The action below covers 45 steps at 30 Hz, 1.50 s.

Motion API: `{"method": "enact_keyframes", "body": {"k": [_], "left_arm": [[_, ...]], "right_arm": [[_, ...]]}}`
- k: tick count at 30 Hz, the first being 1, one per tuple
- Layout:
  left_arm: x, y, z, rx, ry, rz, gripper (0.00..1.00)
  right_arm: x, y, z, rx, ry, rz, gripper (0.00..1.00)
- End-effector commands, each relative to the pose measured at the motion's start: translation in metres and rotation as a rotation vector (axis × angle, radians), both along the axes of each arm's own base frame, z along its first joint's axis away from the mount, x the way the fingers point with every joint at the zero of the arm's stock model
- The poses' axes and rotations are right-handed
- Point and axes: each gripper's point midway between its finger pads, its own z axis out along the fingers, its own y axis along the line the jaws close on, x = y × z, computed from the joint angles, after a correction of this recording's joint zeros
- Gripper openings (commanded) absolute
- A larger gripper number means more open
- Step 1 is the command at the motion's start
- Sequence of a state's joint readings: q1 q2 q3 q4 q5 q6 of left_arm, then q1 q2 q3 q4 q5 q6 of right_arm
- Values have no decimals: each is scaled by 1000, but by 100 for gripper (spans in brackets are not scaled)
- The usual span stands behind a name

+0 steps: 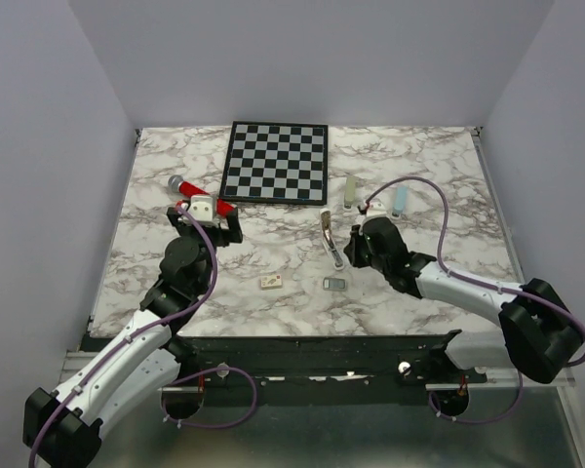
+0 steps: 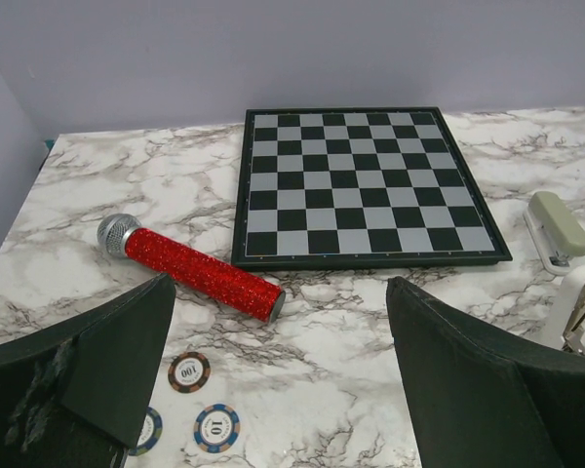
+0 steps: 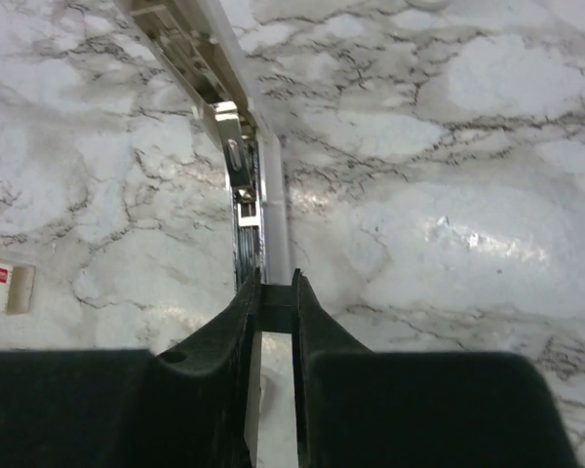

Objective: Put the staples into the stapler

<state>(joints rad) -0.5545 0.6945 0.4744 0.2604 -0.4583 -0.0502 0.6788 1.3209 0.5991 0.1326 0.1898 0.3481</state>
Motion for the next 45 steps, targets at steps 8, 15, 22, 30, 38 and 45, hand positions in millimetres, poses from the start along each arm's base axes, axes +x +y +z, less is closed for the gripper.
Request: {"method": "enact_keyframes", "body": {"k": [8,15,22,30,38,45], "left_arm": [[-4,-12,0,-7,-2,-50,97],[-5,-15,1,-4,-5,-59,97],[-6,-16,1,-3,-8,-62,97],[-7,-15,3,-7,-16,-60,97],[-8,-14,5,-8,-23,-60,97],[-10,-14,6,-12,-26,-63,97]], "right_arm": [[-62,-57,-48,-111,345,-251,8],[-64,-61,-60,-157,379,-260,13],[-70,-64,-65,-189,429,-276,21],[-70,-61,-47,-215,459,-261,40],[-73,-60,-30,-229,532,-247,45],[-78,-47,-27,-207,636,-170,45]]}}
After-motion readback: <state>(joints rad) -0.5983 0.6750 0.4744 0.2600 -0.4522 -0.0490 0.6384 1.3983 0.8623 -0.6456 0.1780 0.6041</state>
